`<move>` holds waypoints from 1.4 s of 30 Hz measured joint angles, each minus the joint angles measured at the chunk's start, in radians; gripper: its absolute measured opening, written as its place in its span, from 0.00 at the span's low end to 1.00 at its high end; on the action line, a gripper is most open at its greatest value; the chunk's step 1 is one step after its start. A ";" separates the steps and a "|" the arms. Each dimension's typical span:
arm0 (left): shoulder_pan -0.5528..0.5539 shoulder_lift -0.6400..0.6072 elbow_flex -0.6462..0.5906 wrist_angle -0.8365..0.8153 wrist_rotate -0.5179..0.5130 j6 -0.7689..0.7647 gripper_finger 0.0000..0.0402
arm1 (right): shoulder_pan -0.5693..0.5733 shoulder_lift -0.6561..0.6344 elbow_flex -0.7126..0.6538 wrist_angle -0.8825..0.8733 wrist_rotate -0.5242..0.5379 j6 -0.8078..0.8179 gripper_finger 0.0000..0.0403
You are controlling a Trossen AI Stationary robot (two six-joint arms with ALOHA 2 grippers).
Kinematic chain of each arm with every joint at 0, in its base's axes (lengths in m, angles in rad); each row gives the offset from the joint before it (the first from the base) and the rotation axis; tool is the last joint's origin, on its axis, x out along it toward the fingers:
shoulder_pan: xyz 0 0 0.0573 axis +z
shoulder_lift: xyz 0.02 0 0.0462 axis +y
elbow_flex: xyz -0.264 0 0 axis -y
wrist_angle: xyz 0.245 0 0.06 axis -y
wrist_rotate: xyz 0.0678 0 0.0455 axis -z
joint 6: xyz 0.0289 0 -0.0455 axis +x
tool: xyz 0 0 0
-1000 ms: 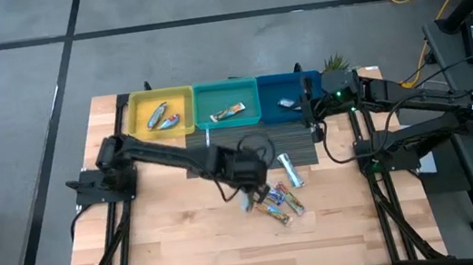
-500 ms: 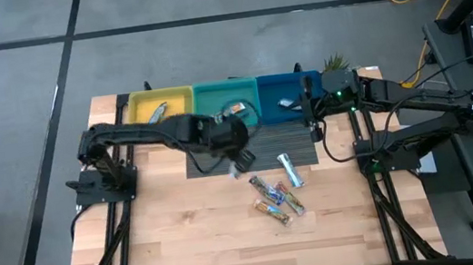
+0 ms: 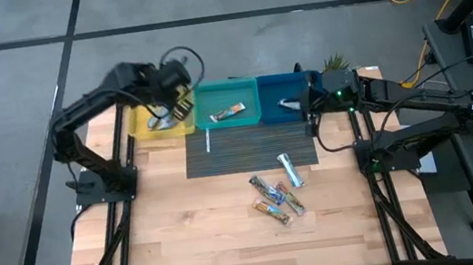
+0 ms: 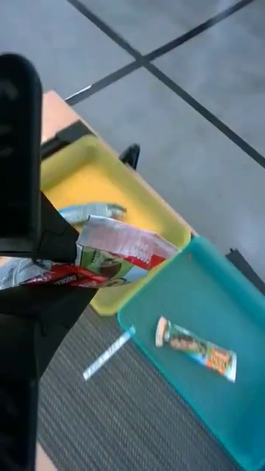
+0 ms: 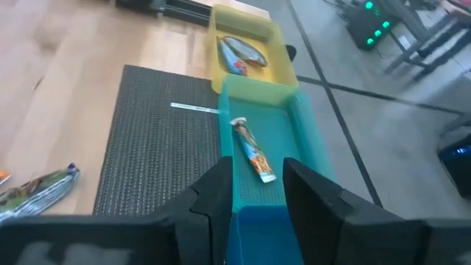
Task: Pick and place Granola Bars by type
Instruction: Put the red granola bar into the yellow bin
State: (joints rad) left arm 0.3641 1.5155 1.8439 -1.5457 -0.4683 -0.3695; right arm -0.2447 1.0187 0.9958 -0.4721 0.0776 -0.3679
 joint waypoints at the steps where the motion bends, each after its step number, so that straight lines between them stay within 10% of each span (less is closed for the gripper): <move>1: 0.027 -0.008 0.000 0.001 0.009 0.028 0.07 | 0.000 0.000 0.000 0.000 0.004 0.007 0.31; 12: 0.248 -0.026 -0.049 0.076 0.026 0.275 0.08 | 0.000 0.000 0.000 0.001 0.009 0.047 0.31; 29: 0.646 -0.024 -0.714 0.539 0.174 0.501 0.08 | 0.000 0.000 0.000 -0.023 0.010 0.051 0.31; 42: 0.705 -0.024 -0.840 0.681 0.181 0.473 0.09 | 0.000 0.000 0.000 -0.018 0.010 0.051 0.31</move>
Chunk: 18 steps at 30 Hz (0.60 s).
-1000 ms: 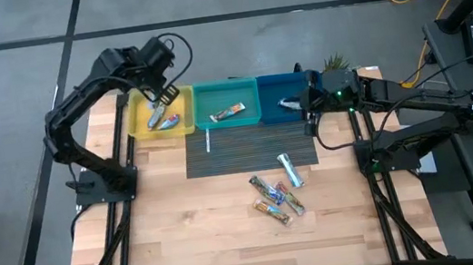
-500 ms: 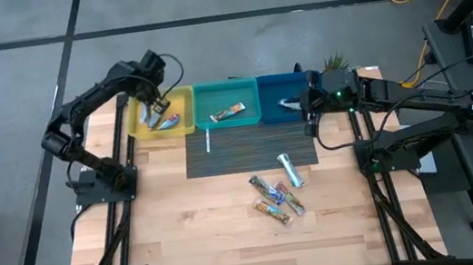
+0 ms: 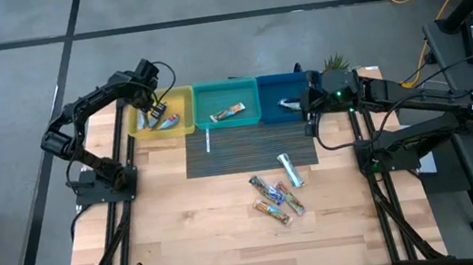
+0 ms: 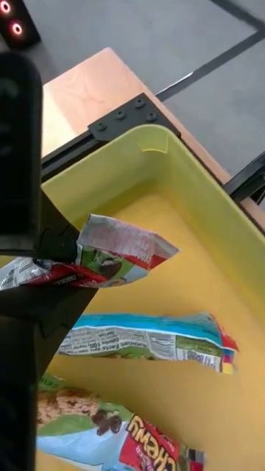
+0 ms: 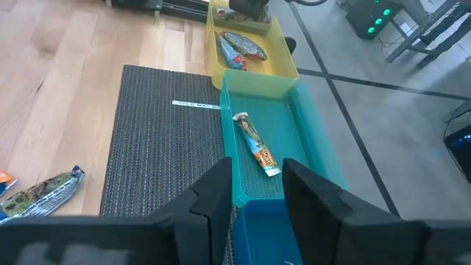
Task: Pick and place Granola Bars by type
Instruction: Put the red granola bar into the yellow bin, then put the yellow granola bar into the green bin
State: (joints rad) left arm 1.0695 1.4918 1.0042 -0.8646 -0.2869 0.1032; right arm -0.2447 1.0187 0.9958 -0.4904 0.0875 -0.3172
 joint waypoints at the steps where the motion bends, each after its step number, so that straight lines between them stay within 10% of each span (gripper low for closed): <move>1: 0.000 0.000 0.000 0.002 0.000 0.000 0.10 | 0.000 0.000 0.000 0.000 0.000 0.001 0.31; 18: -0.021 -0.054 0.004 -0.010 0.072 -0.038 0.38 | 0.000 0.000 0.000 -0.005 -0.036 0.003 0.45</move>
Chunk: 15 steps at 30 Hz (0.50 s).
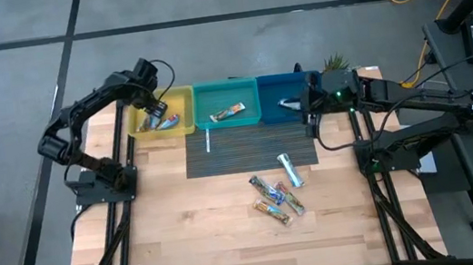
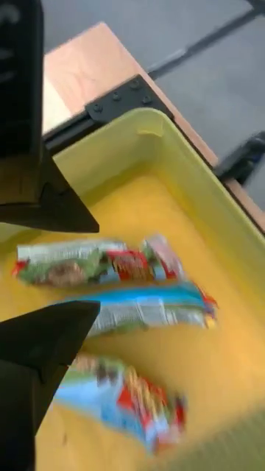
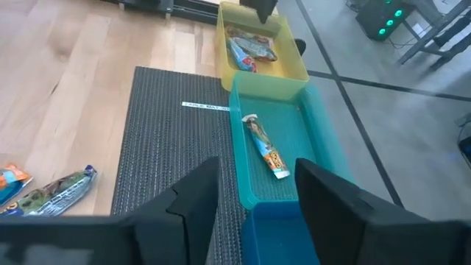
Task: Pick and place Granola Bars by type
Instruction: Put the yellow granola bar into the green bin
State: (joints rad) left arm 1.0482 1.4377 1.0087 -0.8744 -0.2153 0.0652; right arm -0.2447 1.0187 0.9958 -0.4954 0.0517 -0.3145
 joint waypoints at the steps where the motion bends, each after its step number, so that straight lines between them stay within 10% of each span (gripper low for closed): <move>1: -0.011 -0.017 0.006 0.000 0.007 -0.001 0.39 | 0.001 0.000 0.000 -0.006 0.000 -0.001 0.46; 15: -0.254 -0.319 0.153 -0.007 0.002 -0.157 0.39 | 0.136 0.004 0.000 -0.210 -0.021 0.342 0.68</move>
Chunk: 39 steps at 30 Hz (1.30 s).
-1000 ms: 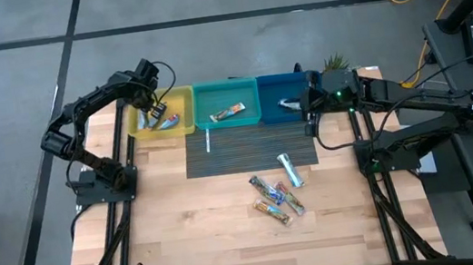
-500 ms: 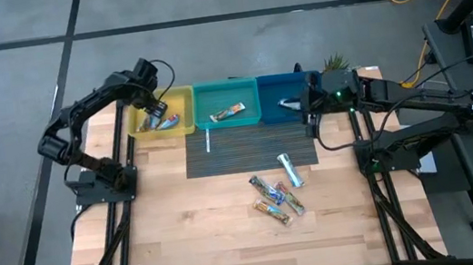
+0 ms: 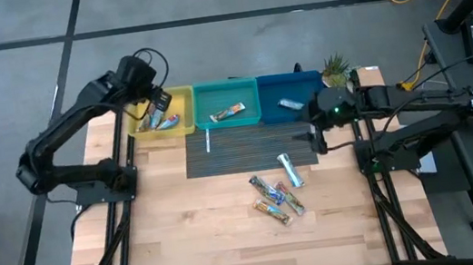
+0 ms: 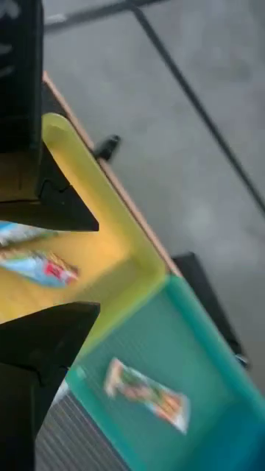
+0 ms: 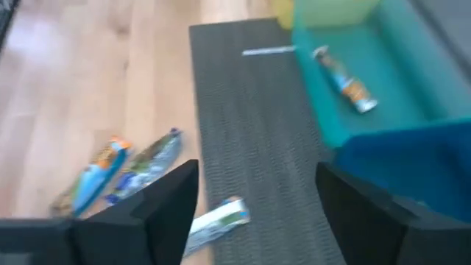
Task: Pick and place Granola Bars by type
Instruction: Put the yellow granola bar into the green bin
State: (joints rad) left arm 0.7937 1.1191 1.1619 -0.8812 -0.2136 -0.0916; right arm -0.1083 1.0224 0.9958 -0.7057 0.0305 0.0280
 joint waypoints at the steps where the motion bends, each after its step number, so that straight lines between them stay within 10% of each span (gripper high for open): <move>1: -0.017 -0.016 0.002 0.013 -0.003 -0.011 0.40 | 0.013 0.005 0.000 -0.011 -0.001 0.039 0.70; 22: -0.189 -0.086 0.002 0.095 -0.050 0.045 0.38 | 0.148 0.419 0.000 -0.085 0.029 0.881 0.78; 39: -0.219 -0.085 0.002 0.093 -0.048 0.089 0.38 | 0.204 0.671 0.000 -0.091 0.041 1.038 0.74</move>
State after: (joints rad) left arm 0.5747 1.0336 1.1637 -0.7887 -0.2615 -0.0021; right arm 0.0952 1.6932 0.9962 -0.7967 0.0715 1.0660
